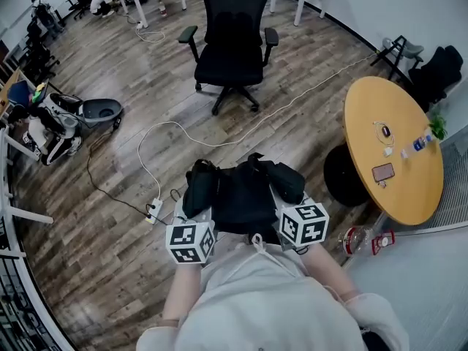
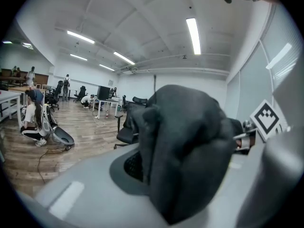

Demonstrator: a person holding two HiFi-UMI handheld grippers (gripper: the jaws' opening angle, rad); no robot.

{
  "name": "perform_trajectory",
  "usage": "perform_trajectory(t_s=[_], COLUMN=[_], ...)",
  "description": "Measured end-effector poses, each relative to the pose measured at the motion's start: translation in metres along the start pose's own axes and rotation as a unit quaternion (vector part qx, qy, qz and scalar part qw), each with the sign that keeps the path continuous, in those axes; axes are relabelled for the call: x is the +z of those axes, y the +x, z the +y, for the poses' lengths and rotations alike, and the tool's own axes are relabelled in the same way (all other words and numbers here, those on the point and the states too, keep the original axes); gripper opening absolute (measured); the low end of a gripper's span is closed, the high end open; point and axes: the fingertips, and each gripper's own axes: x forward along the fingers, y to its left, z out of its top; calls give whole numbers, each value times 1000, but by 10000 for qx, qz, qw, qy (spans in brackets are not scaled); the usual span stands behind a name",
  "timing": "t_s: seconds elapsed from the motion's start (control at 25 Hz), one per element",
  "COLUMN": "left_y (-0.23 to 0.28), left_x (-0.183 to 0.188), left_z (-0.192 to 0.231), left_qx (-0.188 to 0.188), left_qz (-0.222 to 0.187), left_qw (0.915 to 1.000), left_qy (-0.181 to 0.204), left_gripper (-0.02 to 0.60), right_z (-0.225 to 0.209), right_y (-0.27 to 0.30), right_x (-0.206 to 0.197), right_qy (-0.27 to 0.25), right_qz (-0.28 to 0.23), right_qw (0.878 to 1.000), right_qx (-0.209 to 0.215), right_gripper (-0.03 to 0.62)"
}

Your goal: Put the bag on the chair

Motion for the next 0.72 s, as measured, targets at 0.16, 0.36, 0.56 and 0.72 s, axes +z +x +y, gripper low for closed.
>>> perform_trajectory(t_s=[0.16, 0.36, 0.56, 0.72], left_y=[24, 71, 146, 215], left_x=[-8, -3, 17, 40], left_z=[5, 19, 35, 47], left_qx=[24, 105, 177, 157], left_qz=[185, 404, 481, 597], left_qw=[9998, 9991, 9986, 9980], left_qy=[-36, -119, -129, -103], left_gripper=[66, 66, 66, 66], right_z=[-14, -35, -72, -107], right_y=[21, 64, 128, 180], right_x=[-5, 10, 45, 82], right_qy=[103, 175, 215, 283], right_qz=[163, 359, 410, 468], right_qw=[9998, 9990, 9984, 9981], right_qx=[32, 189, 309, 292], right_gripper=[31, 31, 31, 31])
